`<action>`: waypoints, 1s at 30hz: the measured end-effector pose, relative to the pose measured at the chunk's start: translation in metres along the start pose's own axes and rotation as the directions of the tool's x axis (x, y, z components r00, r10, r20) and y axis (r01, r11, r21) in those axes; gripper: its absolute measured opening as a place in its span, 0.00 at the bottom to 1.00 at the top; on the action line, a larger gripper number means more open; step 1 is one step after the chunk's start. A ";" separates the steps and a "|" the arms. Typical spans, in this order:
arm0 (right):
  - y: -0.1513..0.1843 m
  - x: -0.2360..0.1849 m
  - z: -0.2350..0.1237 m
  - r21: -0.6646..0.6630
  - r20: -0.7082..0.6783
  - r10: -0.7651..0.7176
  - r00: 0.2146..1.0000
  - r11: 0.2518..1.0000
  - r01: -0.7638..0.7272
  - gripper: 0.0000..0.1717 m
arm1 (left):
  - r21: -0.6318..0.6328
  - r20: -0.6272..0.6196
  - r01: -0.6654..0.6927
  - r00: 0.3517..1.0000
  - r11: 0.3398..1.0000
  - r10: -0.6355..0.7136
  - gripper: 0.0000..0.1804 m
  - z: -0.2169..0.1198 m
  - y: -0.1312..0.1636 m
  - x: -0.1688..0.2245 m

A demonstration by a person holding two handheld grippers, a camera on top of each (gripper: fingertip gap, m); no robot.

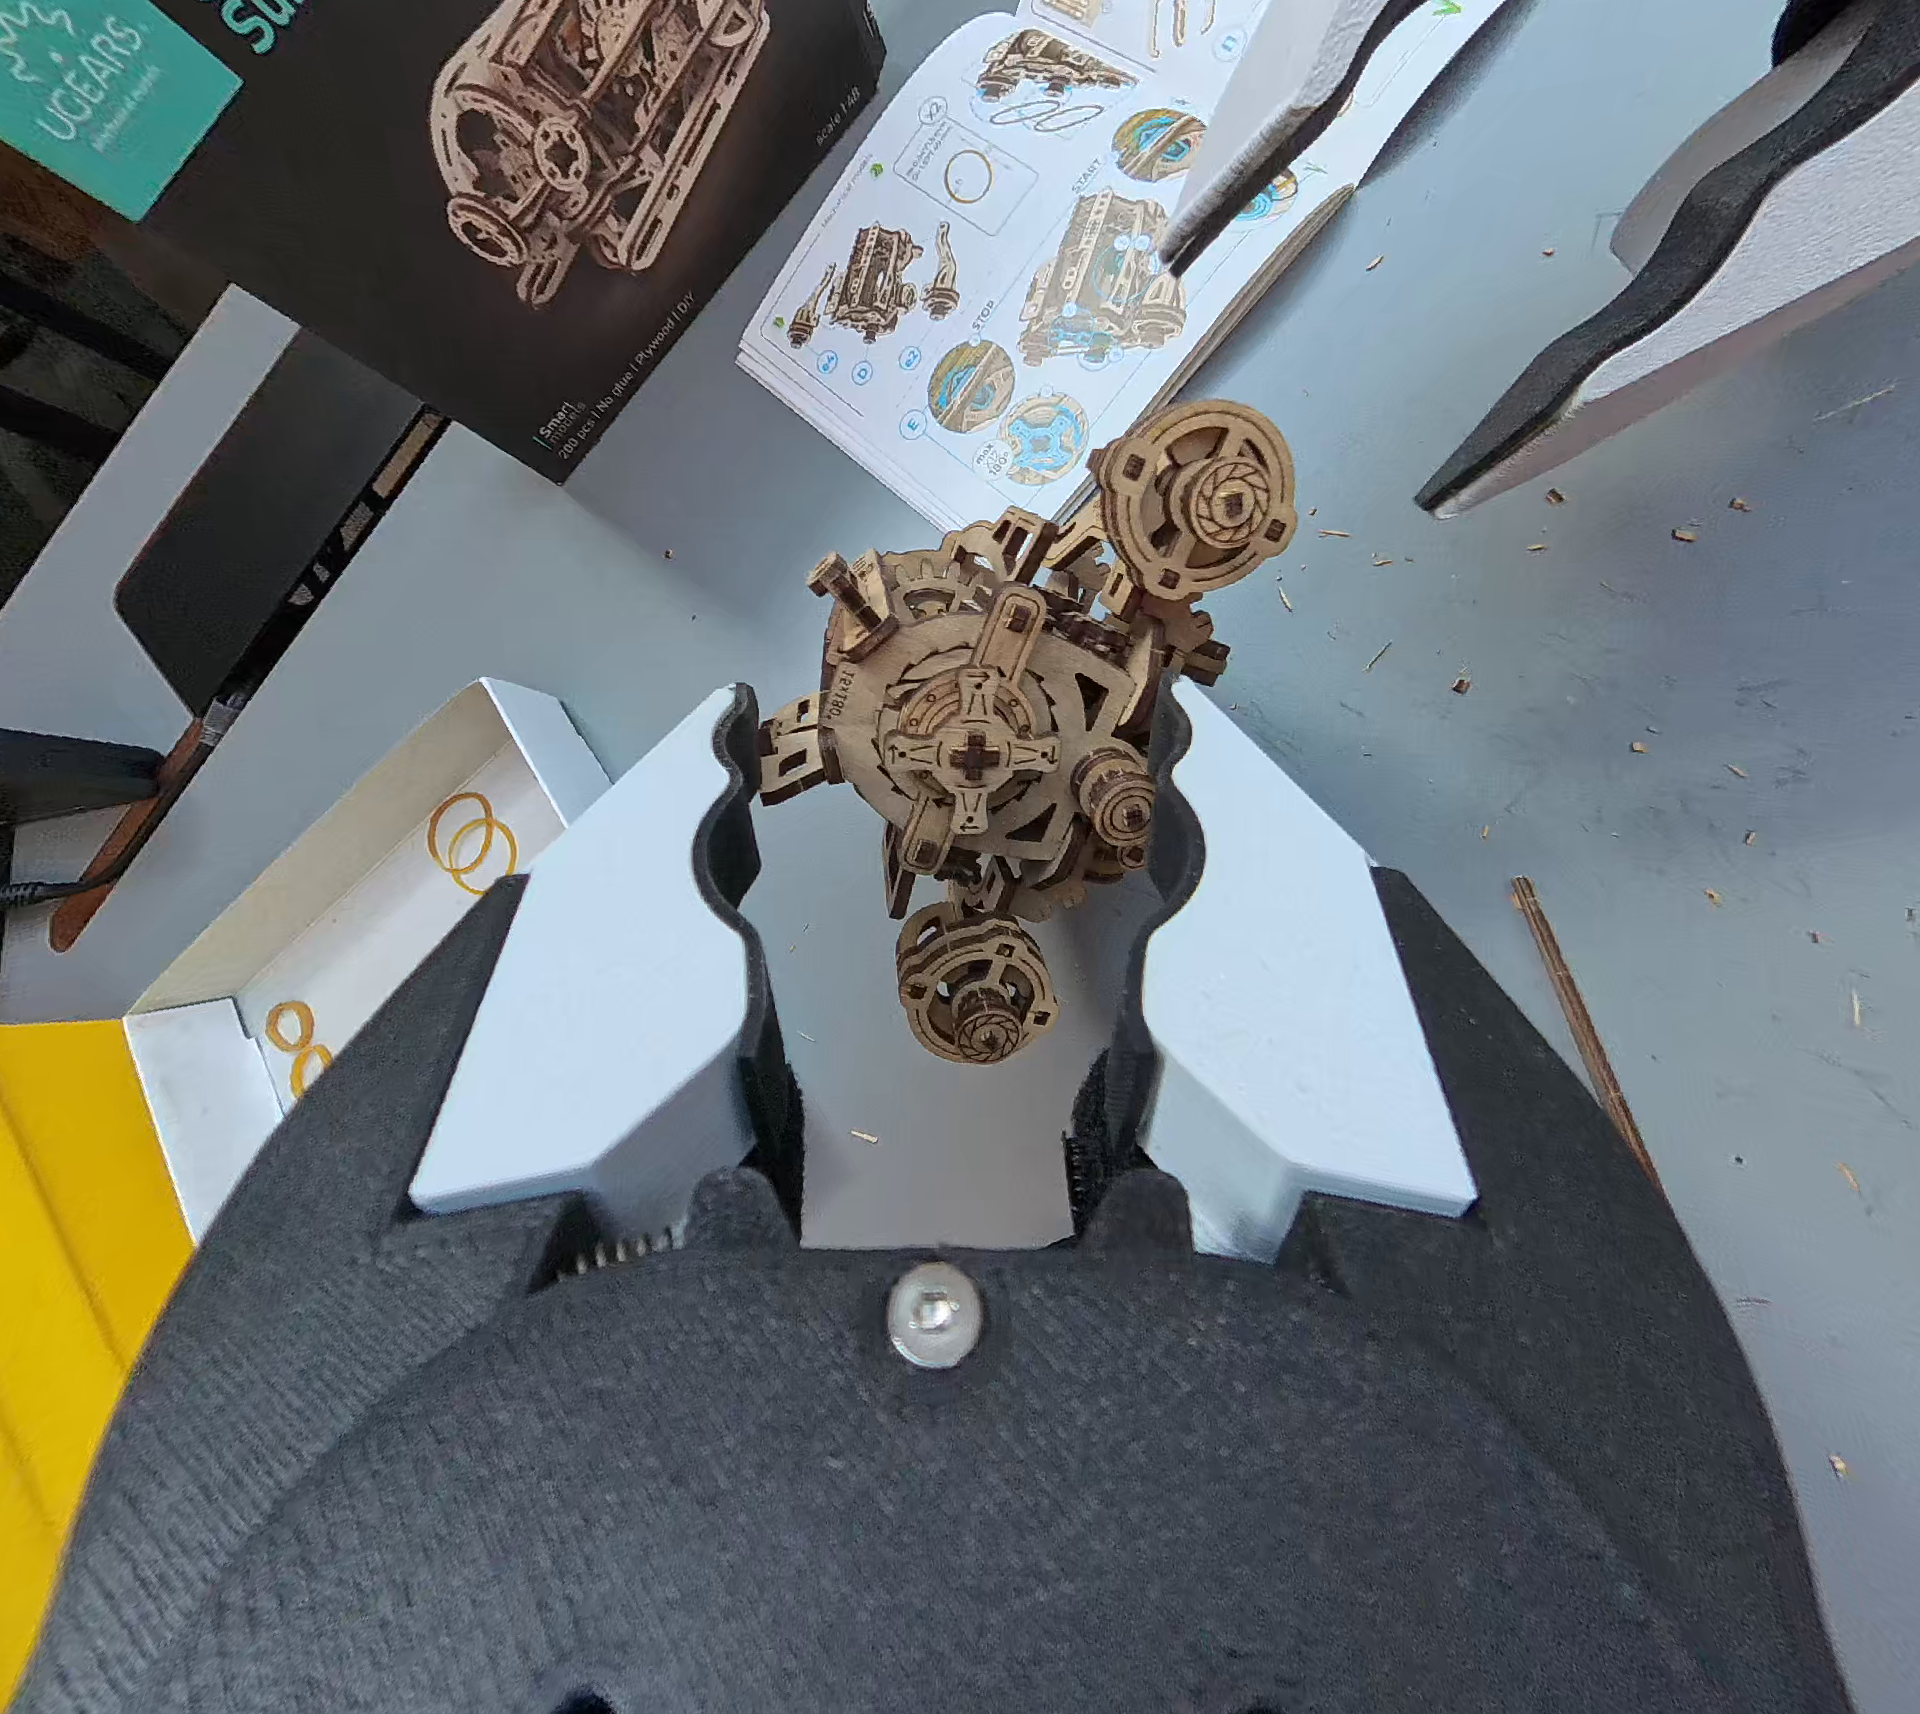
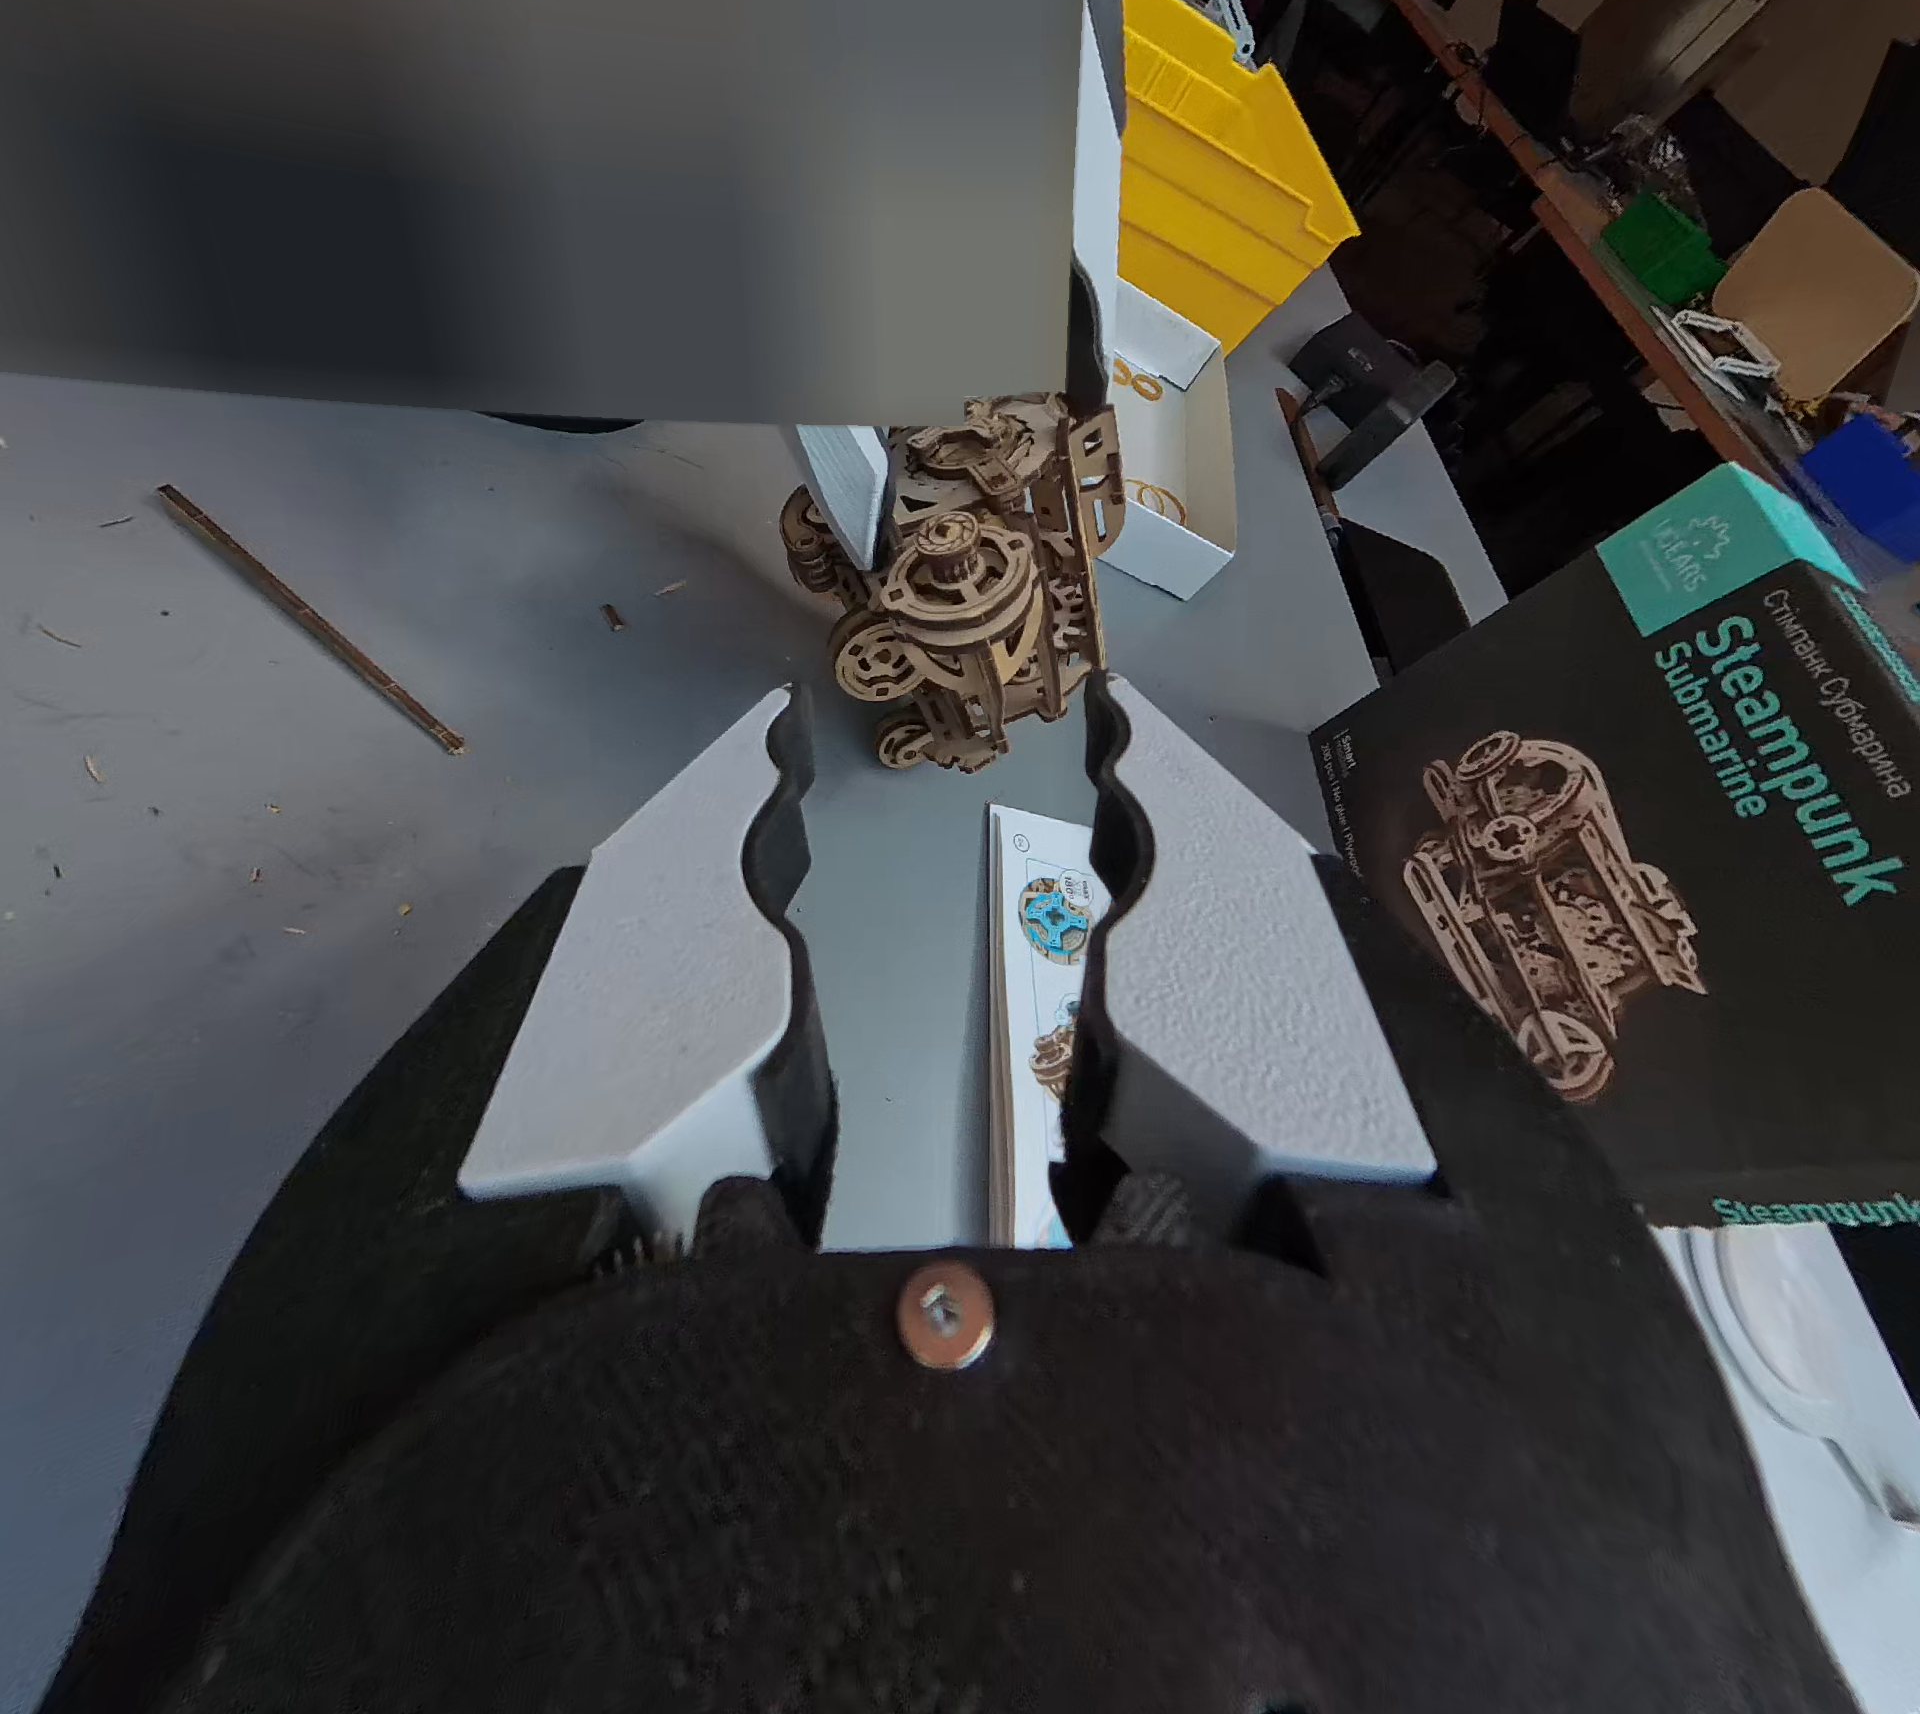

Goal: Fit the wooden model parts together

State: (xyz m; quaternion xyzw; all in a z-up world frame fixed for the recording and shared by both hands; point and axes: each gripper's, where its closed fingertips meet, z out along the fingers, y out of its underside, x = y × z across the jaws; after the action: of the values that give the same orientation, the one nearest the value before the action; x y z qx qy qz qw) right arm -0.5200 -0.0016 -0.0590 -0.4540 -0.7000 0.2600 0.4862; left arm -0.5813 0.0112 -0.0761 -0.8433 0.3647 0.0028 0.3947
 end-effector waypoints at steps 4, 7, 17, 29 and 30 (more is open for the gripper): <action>-0.007 -0.001 0.003 -0.015 0.085 -0.118 0.989 0.993 0.119 0.35 | -0.043 -0.047 -0.021 0.999 0.999 0.019 0.41 0.004 -0.004 -0.003; -0.006 -0.001 0.008 -0.094 0.120 -0.243 0.963 0.962 0.255 0.36 | -0.067 -0.081 -0.030 0.996 0.997 0.024 0.41 0.007 -0.008 -0.003; -0.004 -0.006 0.017 -0.251 0.318 -0.407 0.857 0.835 0.489 0.28 | -0.124 -0.104 -0.133 0.987 0.983 0.120 0.41 0.017 -0.020 -0.004; 0.014 0.008 0.021 -0.472 0.365 -0.302 0.881 0.755 0.454 0.23 | -0.143 -0.125 -0.171 0.980 0.975 0.154 0.41 0.024 -0.028 -0.002; 0.015 0.007 0.021 -0.480 0.375 -0.294 0.879 0.750 0.455 0.22 | -0.143 -0.126 -0.170 0.980 0.975 0.153 0.41 0.024 -0.028 -0.002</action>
State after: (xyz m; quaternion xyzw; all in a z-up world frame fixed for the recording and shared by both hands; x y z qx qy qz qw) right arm -0.5345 0.0132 -0.0769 -0.3828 -0.8824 0.0022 0.2735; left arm -0.5584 0.0405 -0.0731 -0.8375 0.4528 0.0146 0.3057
